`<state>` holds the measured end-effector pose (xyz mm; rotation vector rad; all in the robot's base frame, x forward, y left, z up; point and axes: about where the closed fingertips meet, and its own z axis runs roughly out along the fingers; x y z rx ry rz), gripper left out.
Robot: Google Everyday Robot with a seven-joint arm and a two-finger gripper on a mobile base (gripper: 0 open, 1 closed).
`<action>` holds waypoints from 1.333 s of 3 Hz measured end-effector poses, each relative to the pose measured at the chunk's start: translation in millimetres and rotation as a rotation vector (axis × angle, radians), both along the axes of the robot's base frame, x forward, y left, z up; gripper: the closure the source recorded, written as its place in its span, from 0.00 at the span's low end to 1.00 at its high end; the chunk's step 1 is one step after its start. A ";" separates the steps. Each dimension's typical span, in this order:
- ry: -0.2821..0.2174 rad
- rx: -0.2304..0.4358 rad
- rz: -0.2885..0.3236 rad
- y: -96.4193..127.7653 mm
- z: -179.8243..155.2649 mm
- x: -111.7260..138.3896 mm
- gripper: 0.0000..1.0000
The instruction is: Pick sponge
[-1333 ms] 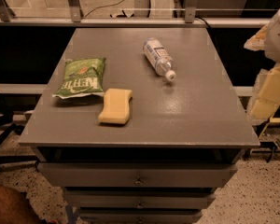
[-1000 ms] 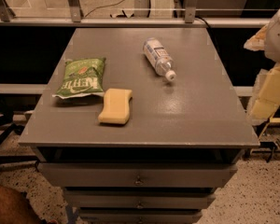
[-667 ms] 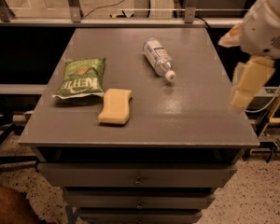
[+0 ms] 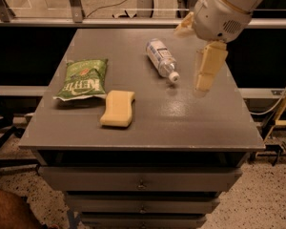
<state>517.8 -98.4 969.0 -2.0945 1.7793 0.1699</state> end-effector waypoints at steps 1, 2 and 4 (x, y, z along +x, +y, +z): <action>-0.001 0.001 -0.001 0.0 0.1 0.2 0.00; -0.013 0.001 0.047 12.2 2.3 7.4 0.00; -0.027 -0.046 0.250 73.2 5.8 35.6 0.00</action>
Offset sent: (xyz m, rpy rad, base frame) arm 0.0145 0.0283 0.0039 -0.0126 -0.0070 0.1375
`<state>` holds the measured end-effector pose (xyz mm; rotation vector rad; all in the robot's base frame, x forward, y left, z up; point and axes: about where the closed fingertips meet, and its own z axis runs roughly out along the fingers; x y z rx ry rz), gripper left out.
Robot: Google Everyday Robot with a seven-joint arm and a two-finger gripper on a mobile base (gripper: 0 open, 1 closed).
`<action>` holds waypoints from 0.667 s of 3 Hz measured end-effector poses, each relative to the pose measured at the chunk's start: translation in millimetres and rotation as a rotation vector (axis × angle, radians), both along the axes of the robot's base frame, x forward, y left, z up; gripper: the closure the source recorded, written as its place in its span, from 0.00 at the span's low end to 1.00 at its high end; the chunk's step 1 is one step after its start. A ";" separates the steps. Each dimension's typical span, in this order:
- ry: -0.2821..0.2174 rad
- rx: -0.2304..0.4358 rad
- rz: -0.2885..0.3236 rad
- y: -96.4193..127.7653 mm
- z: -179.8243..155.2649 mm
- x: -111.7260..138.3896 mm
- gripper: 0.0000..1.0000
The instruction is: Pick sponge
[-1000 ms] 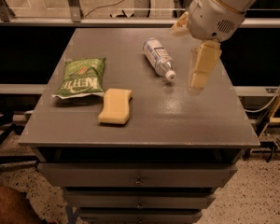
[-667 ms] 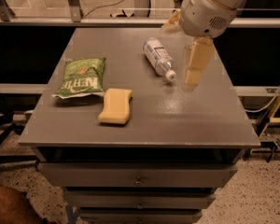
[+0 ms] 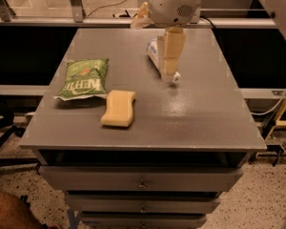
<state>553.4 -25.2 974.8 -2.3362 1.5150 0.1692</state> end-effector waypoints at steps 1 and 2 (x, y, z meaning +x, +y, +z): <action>0.007 -0.034 0.071 32.0 -9.0 12.7 0.00; 0.028 -0.068 0.096 56.3 -33.3 22.3 0.00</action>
Offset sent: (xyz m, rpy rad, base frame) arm 0.0085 0.0581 -0.0559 -0.1784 0.1379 0.1634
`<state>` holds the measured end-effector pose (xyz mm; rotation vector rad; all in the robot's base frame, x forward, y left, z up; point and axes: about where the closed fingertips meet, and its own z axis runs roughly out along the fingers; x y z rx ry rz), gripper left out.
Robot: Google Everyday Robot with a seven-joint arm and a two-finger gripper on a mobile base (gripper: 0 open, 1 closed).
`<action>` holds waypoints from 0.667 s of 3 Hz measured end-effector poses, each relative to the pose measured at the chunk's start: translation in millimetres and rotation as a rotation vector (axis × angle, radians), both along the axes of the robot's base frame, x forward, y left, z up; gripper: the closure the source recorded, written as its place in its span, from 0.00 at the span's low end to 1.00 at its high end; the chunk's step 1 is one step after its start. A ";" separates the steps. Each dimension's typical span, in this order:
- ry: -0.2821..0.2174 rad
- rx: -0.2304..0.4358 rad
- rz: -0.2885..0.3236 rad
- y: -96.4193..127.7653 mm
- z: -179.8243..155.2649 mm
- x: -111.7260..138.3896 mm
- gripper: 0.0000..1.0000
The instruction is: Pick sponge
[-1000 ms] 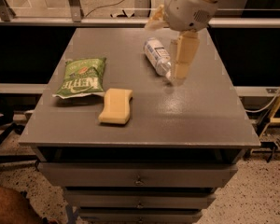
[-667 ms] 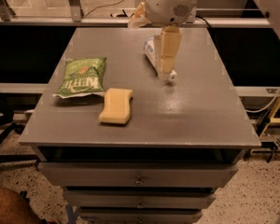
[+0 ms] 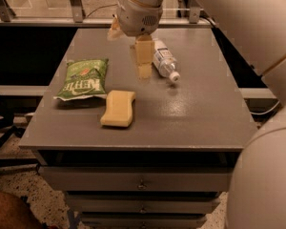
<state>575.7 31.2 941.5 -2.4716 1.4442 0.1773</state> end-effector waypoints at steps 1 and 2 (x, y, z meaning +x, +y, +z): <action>0.036 -0.027 -0.044 -5.6 -27.2 -3.1 0.00; 0.091 -0.066 -0.073 -8.6 -60.7 -14.6 0.00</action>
Offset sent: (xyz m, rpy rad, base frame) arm -0.0335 -0.0250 -0.0841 -0.1226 0.1712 -0.0987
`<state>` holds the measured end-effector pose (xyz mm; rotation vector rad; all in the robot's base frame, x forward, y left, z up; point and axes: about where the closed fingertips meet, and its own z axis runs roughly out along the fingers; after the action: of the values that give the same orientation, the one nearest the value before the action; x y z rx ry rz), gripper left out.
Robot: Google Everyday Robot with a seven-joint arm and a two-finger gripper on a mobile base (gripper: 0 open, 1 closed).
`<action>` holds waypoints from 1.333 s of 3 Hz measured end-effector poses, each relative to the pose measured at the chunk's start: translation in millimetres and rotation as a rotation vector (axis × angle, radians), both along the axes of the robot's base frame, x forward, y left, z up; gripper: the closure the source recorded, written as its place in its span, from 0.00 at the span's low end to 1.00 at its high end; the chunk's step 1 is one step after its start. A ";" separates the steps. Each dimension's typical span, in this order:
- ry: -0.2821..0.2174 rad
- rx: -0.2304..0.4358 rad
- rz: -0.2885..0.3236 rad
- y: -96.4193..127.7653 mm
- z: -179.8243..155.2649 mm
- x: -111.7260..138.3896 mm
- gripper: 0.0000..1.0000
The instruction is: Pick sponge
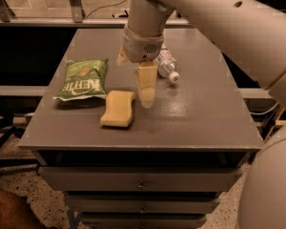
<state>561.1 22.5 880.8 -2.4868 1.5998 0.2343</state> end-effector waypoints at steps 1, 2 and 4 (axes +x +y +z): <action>0.027 -0.032 0.008 5.1 -17.0 -7.9 0.00; 0.033 -0.051 0.030 15.6 -25.3 -12.5 0.00; 0.056 -0.053 0.005 19.6 -41.7 -19.3 0.00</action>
Offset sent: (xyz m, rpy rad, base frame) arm -0.0258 0.0207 -0.0333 -0.1012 0.0661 0.0643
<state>541.9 42.1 839.0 -2.5457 1.6416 0.2683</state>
